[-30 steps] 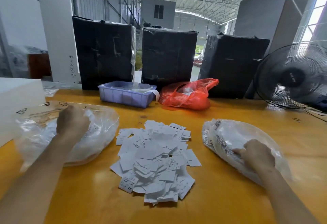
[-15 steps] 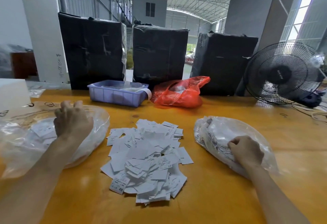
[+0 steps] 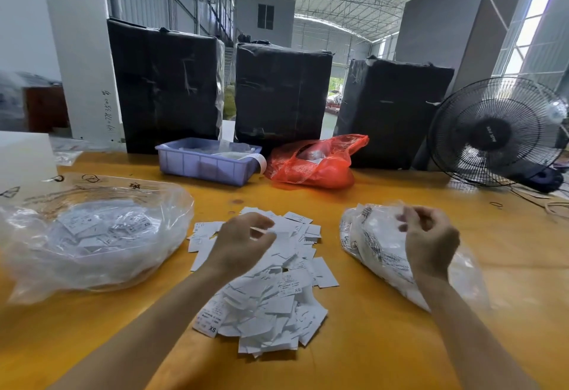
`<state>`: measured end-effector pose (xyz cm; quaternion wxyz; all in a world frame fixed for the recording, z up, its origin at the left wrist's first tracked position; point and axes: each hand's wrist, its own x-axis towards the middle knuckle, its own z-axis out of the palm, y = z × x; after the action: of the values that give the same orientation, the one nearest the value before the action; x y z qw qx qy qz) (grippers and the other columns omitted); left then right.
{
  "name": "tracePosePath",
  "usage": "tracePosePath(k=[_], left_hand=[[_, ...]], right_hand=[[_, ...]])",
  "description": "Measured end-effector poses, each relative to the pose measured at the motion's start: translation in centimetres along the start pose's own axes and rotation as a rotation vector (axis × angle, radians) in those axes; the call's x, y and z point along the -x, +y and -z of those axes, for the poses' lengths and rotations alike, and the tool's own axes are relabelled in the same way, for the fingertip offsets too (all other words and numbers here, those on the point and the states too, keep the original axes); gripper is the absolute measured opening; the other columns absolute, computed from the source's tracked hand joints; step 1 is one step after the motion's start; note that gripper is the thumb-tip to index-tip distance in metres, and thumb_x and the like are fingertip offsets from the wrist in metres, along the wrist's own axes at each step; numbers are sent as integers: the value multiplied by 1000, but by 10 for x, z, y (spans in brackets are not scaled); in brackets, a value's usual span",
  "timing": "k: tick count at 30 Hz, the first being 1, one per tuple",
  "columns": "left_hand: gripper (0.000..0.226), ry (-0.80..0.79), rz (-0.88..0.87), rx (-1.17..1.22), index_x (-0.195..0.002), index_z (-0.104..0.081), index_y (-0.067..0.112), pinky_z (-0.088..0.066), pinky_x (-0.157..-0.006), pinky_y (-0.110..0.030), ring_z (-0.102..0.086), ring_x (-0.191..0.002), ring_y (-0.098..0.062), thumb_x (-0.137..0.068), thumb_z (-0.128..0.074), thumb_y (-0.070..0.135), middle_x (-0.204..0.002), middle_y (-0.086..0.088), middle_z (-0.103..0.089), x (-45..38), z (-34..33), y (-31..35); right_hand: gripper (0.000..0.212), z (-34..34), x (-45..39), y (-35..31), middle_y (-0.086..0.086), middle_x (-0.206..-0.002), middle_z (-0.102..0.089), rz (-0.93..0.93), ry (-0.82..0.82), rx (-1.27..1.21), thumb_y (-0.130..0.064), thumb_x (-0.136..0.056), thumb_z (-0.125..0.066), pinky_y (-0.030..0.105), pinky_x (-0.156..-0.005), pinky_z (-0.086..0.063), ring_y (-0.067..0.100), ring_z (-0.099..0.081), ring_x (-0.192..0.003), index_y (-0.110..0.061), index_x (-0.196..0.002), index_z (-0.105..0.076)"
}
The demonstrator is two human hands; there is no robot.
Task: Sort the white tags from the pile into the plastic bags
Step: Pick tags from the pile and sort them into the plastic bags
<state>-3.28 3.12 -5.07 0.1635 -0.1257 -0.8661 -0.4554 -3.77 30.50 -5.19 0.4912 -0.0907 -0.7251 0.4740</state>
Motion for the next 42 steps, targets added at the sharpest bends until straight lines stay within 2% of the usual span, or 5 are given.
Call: tracePosePath(k=[8,15,20,31,42], left_hand=[[61,-299,373,837,-110,-61,6,-56,-73,-30,-70,-87,-26,-71,-58,52,-104,-13,-70,8,-10,15],[20,-230,386,760,-92,-68,0,-55,-61,-19,-68,-62,-14,-74,-72,-6,-74,-10,-71,12,-9,6],[18,-145,392,680,-89,-67,3,-52,-55,-16,-65,-56,-11,-74,-74,-5,-69,-9,-69,11,-9,-1],[51,-392,358,625,-100,-69,10,-49,-61,-21,-63,-68,-9,-56,-81,32,-82,-3,-70,13,-6,2],[22,-422,373,619,-91,-70,7,-51,-61,-21,-63,-66,-13,-70,-77,0,-71,-4,-67,13,-6,-1]], right_hand=[[14,-44,74,-55,5,-54,-64,-240,-760,-424,-8,-89,-62,21,-42,-41,11,-53,-42,2,-80,-65],[24,-44,80,-58,4,-47,-58,-352,-817,-453,-23,-89,-59,21,-39,-36,11,-48,-36,-1,-81,-62],[41,-43,78,-58,3,-66,-70,-411,-966,-434,-47,-79,-61,21,-50,-43,11,-61,-53,-7,-91,-65],[13,-41,79,-56,1,-67,-68,-381,-971,-344,-20,-83,-69,20,-56,-44,8,-61,-59,-8,-80,-70],[22,-41,79,-59,3,-57,-62,-404,-865,-441,-25,-72,-76,15,-50,-42,7,-55,-50,-9,-64,-62]])
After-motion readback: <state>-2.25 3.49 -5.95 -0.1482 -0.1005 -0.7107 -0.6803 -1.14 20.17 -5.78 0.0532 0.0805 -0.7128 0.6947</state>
